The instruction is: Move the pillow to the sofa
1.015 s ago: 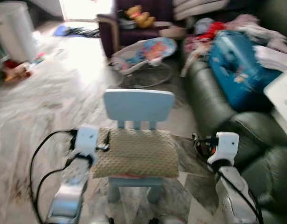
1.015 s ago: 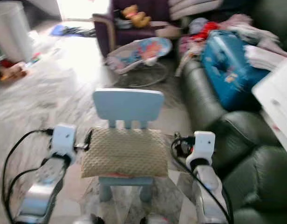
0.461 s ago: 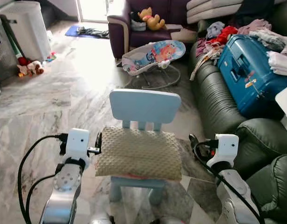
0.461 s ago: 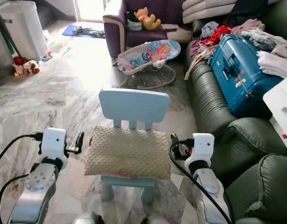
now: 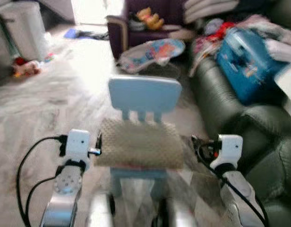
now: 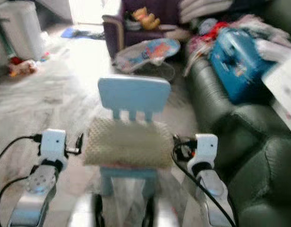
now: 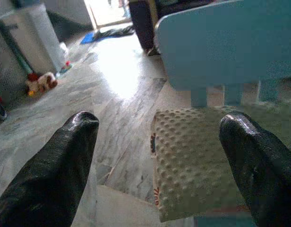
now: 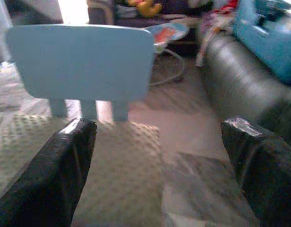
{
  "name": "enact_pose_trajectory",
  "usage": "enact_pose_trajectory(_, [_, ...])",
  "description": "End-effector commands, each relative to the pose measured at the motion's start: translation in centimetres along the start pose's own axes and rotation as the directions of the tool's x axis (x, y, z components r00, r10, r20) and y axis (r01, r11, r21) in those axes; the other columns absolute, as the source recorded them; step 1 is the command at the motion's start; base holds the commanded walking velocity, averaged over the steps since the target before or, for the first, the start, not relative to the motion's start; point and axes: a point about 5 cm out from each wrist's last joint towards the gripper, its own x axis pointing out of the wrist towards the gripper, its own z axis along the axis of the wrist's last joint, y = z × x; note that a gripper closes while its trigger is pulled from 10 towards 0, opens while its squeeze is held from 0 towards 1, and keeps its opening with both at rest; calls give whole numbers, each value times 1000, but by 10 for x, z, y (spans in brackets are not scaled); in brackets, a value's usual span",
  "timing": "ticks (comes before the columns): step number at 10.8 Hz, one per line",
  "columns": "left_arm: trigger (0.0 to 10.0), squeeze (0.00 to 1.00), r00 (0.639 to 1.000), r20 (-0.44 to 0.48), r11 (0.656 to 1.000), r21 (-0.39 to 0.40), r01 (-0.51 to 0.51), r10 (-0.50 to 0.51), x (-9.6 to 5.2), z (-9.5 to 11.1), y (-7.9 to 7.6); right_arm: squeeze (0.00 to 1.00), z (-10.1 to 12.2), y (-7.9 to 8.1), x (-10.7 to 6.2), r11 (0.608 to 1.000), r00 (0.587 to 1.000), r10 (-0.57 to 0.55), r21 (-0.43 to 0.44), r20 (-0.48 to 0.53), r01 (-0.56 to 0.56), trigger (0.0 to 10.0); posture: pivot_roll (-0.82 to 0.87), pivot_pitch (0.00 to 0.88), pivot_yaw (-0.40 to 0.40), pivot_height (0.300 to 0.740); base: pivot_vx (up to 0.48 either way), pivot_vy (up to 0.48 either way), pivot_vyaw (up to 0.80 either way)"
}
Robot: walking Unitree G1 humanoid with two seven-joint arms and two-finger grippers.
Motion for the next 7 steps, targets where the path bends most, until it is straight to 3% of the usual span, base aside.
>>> enact_pose_trajectory(1, [10000,0,999,37,1000,7,-11,10,2,8,0,0,1,-3,0,1000,1000,-2,-3,-5,2,10000,-14,0,-57,621,0,0,0])
enact_pose_trajectory(4, [10000,0,995,80,996,53,-71,67,5,17,6,0,8,-3,7,1000,999,30,0,16,-30,10000,-16,0,-50,621,0,0,0])
enact_pose_trajectory(7, [10000,0,996,76,998,46,-45,42,8,19,6,0,14,5,6,995,995,93,-39,42,-91,10000,-26,0,-52,621,0,0,0])
